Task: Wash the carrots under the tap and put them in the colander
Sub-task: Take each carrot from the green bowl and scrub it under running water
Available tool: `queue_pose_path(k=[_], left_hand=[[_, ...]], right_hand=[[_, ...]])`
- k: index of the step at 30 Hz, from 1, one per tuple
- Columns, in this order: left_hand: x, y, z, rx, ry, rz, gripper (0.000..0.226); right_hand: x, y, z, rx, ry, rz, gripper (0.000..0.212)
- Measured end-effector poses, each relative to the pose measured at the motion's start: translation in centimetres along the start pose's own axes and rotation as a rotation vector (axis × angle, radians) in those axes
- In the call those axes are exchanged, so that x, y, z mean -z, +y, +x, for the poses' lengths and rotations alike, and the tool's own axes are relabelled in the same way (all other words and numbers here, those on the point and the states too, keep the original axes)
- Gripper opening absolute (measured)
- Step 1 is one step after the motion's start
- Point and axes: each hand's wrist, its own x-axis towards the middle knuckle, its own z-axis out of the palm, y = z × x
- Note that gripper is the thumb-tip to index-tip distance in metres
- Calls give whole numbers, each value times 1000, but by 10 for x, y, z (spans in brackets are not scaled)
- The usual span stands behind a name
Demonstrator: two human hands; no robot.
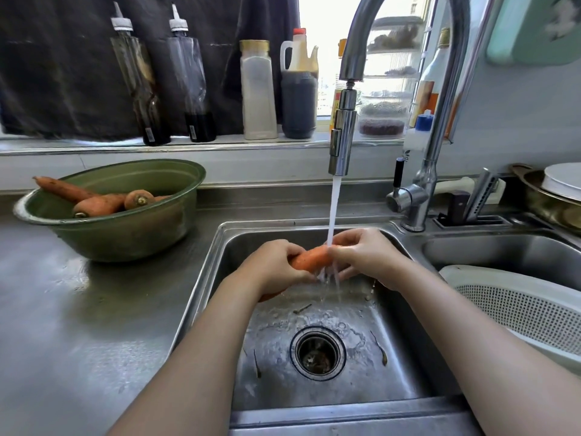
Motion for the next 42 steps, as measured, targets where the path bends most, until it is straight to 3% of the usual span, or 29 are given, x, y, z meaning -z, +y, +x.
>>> queue_pose_path(k=[6,9,13,18,23,27,32,36,38,42], left_hand=[[2,10,0,-13,49,141,37],[2,11,-1,5,95,126,49],[2,11,-1,18,115,119,47],[-3,3,0,29,75,-69,41],[-12,12,2,68,158,-208,48],[-14,20,3,71,218,-211,55],[-14,17,5,99,61,-137,74],[-8,5,1,116,33,-37,61],[-3,2,-1,90,106,13,60],[2,0,-1,39,201,41,58]], right_hand=[[-4,-3,-2,17,19,19,17],[-4,-4,-1,8,35,45,15],[0,-1,1,-21,43,104,22],[-12,0,1,-47,8,245,17],[-18,-1,9,-97,154,342,29],[-12,-3,4,-103,54,390,30],[-8,-2,4,-116,62,468,18],[-6,-4,5,-133,142,560,17],[-6,-5,4,-127,143,477,14],[-6,-1,-1,-38,145,-42,24]])
